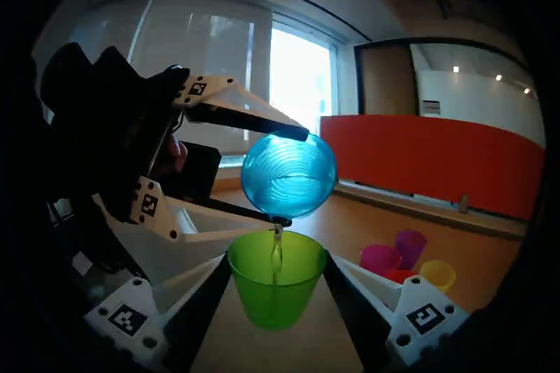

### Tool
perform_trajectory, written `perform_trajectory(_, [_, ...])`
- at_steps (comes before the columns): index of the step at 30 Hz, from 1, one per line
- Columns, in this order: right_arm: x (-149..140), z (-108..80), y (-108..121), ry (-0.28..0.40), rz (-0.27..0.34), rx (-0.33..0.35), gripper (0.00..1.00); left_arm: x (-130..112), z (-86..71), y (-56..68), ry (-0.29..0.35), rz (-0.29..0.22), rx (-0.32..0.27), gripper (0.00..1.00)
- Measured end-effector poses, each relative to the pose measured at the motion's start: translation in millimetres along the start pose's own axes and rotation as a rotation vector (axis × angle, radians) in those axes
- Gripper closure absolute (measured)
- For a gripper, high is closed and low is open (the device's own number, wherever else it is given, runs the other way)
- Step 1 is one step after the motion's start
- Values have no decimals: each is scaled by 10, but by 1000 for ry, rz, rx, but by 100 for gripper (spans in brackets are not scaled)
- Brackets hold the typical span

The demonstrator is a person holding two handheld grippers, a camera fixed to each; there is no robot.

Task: Pour water

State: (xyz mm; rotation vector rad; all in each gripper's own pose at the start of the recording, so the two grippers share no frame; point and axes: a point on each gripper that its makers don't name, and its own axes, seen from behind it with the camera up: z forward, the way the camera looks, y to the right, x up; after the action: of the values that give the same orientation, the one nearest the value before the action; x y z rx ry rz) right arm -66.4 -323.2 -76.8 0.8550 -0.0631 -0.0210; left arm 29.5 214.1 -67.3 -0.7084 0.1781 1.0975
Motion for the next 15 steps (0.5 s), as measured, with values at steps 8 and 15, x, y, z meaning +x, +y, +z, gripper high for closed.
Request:
perform_trajectory(8, [9, 1, -3, 1, -3, 0, 6, 13, -9, -6, 1, 20, 4, 11])
perform_trajectory(15, [13, 6, 4, 1, -10, -3, 6, 19, -21, -18, 2, 32, 8, 11])
